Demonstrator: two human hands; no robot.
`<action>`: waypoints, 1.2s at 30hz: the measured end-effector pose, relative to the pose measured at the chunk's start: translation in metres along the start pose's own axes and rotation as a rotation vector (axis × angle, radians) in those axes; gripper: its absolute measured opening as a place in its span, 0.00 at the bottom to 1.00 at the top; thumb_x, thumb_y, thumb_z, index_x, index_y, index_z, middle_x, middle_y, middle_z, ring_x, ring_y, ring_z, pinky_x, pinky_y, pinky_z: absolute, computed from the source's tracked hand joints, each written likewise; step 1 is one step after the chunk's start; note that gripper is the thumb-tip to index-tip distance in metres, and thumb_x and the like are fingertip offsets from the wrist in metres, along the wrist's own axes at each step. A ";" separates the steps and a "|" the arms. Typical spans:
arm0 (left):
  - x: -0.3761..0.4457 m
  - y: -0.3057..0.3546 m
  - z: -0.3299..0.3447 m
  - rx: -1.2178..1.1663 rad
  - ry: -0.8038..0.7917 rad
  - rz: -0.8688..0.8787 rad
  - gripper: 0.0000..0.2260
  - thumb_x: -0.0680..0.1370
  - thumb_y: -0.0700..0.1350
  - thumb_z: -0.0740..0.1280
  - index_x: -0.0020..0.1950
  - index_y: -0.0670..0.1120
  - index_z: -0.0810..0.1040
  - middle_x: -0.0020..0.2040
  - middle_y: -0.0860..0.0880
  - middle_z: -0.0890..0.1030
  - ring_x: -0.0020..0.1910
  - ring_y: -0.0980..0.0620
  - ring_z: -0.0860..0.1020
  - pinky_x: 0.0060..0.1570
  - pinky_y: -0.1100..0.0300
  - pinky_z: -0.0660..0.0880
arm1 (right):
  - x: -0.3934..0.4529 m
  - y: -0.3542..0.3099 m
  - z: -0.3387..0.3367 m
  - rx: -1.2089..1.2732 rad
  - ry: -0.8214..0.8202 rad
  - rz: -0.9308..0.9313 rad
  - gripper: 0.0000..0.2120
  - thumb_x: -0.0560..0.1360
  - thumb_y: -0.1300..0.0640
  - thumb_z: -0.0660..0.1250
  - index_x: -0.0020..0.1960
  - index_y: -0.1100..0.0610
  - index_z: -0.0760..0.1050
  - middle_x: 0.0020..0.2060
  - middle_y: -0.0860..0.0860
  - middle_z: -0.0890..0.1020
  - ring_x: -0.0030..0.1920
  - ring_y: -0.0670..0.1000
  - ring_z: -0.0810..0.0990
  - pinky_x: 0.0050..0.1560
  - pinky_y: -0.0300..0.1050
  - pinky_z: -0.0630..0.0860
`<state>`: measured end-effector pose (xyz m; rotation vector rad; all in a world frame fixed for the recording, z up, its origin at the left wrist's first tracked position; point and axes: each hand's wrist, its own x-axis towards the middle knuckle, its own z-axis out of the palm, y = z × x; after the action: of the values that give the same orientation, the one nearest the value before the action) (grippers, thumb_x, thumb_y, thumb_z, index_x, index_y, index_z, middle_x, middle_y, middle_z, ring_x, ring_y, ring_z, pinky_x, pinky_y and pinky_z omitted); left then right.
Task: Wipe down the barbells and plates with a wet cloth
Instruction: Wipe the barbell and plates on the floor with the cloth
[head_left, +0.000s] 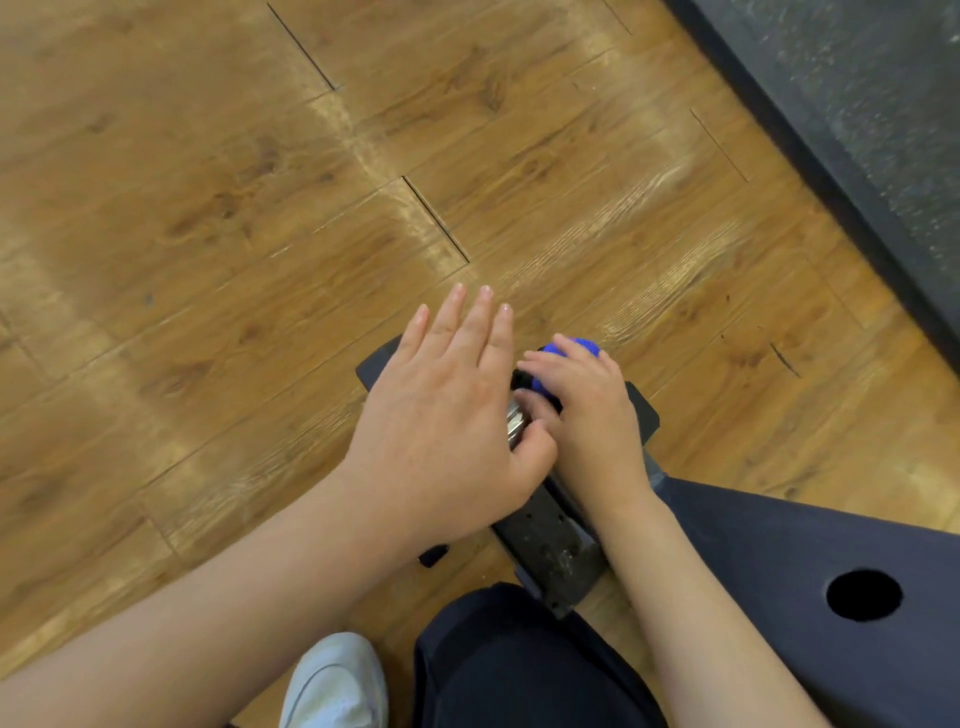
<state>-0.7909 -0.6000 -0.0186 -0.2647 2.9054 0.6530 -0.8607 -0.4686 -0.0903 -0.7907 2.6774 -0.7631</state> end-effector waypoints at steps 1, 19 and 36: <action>0.000 0.000 0.000 0.004 0.004 -0.001 0.35 0.73 0.58 0.51 0.73 0.37 0.63 0.73 0.39 0.64 0.74 0.43 0.59 0.70 0.51 0.51 | -0.004 0.000 -0.001 0.018 -0.058 -0.056 0.16 0.72 0.52 0.61 0.54 0.55 0.82 0.55 0.48 0.82 0.67 0.48 0.70 0.71 0.45 0.48; -0.003 0.000 -0.003 -0.020 0.014 -0.014 0.33 0.74 0.58 0.53 0.74 0.40 0.63 0.75 0.41 0.61 0.75 0.44 0.56 0.71 0.54 0.46 | -0.012 -0.008 -0.002 -0.153 -0.233 0.011 0.20 0.77 0.43 0.56 0.65 0.47 0.74 0.73 0.44 0.64 0.73 0.40 0.44 0.70 0.55 0.31; -0.002 0.000 0.002 -0.003 0.017 -0.033 0.30 0.73 0.56 0.55 0.67 0.39 0.73 0.70 0.39 0.70 0.71 0.40 0.65 0.69 0.50 0.52 | -0.005 -0.027 -0.016 -0.043 -0.189 0.342 0.35 0.79 0.51 0.62 0.77 0.61 0.48 0.77 0.56 0.47 0.76 0.53 0.46 0.74 0.43 0.48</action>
<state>-0.7886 -0.5991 -0.0196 -0.3191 2.9094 0.6539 -0.8507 -0.4781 -0.0620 -0.3742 2.5665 -0.5199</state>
